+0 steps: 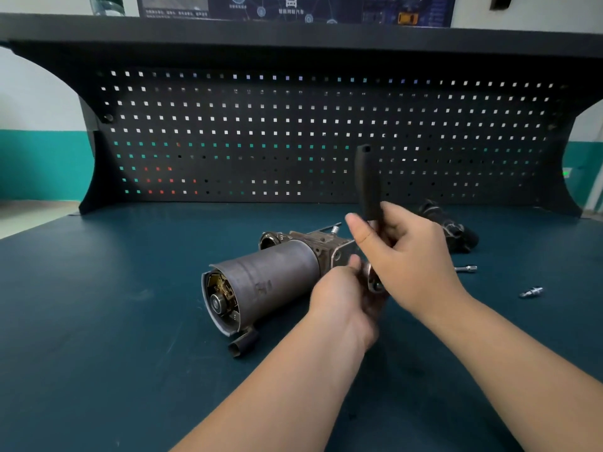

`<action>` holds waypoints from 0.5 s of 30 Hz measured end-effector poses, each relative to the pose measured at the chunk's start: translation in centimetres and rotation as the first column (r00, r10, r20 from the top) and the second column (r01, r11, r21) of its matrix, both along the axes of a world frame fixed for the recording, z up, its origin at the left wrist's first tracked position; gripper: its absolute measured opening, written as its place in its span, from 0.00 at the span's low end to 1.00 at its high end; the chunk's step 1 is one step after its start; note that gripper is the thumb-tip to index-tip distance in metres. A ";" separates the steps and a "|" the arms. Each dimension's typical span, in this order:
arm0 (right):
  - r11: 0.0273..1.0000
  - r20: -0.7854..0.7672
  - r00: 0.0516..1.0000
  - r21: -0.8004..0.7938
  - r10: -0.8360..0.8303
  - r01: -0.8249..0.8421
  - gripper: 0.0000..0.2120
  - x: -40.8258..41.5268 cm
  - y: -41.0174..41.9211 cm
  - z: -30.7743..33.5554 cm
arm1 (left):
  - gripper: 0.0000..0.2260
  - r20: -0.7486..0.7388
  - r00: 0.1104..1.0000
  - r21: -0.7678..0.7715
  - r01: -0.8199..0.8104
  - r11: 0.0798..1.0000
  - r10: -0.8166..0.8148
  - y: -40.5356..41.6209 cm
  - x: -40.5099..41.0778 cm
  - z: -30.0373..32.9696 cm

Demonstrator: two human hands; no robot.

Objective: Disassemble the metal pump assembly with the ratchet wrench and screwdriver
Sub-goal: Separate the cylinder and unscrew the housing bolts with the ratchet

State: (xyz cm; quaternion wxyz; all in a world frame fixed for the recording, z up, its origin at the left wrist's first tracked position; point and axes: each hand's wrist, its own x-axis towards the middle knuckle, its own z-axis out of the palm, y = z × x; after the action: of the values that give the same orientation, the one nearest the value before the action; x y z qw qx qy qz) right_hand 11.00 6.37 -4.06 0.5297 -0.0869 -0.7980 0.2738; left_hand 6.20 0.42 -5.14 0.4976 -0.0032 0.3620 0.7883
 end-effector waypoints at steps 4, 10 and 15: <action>0.995 -0.069 0.993 -0.010 -0.100 0.099 0.18 0.3 0.2 0.5 | 0.09 0.016 0.994 0.005 0.106 0.994 -0.106 0.2 1.4 0.3; 0.775 -0.356 0.930 -0.560 0.093 -0.291 0.20 0.1 2.2 1.2 | 0.13 -0.120 0.992 0.045 -0.039 0.998 0.044 0.3 -1.9 0.6; 0.692 -0.444 0.866 -0.700 -0.230 -0.175 0.17 1.6 5.8 2.3 | 0.09 -0.779 0.623 -0.157 -0.088 0.984 -0.068 0.4 -1.6 -1.0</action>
State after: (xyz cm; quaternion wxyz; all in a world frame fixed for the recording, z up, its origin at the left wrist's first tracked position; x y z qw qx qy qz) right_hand 12.59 12.20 -1.74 0.6441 -0.2261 -0.4589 0.5687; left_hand 4.64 0.86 -6.09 0.2842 0.2923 0.6114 0.6782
